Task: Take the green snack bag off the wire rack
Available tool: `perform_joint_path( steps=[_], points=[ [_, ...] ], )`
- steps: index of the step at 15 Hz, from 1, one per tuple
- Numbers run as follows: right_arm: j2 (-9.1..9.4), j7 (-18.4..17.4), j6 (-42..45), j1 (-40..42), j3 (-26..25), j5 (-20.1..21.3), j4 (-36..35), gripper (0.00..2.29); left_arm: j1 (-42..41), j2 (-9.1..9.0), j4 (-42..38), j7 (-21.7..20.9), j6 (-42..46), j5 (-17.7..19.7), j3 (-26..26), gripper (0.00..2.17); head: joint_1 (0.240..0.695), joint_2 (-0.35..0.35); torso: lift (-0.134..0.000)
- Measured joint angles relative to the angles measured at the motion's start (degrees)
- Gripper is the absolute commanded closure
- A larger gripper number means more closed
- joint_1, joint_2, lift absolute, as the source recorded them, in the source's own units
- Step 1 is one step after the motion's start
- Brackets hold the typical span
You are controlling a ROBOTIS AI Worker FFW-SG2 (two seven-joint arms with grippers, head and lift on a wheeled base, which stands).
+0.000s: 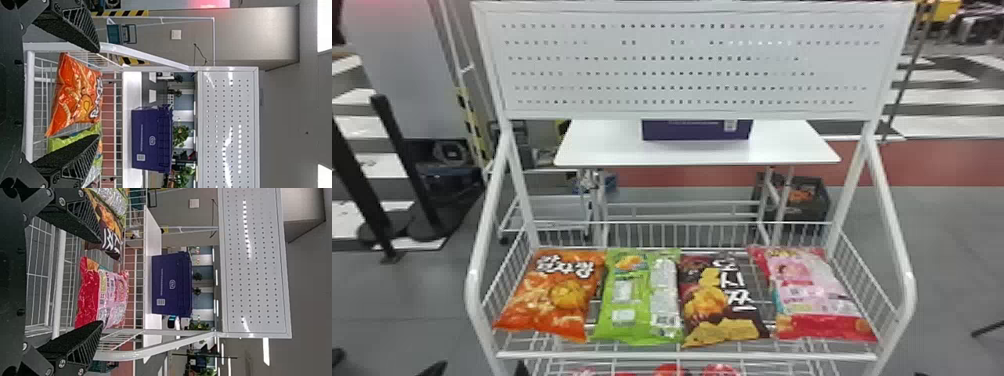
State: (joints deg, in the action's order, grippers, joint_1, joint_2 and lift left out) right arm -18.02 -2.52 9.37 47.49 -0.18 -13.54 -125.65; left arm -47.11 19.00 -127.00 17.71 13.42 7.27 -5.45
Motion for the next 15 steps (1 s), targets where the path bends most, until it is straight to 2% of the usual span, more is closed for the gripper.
perform_joint_path(
  steps=[10, 15],
  points=[
    [-0.06, 0.02, 0.17, -0.46, 0.06, -0.24, 0.36, 0.17, 0.33, -0.02, 0.01, -0.59, -0.27, 0.56, 0.13, 0.14, 0.499, 0.000, 0.000],
    [0.23, 0.06, 0.87, -0.56, 0.23, -0.06, 0.57, 0.17, 9.20, -0.11, 4.36, -0.55, -7.54, 0.38, -5.52, 0.14, 0.499, 0.000, 0.000]
  ],
)
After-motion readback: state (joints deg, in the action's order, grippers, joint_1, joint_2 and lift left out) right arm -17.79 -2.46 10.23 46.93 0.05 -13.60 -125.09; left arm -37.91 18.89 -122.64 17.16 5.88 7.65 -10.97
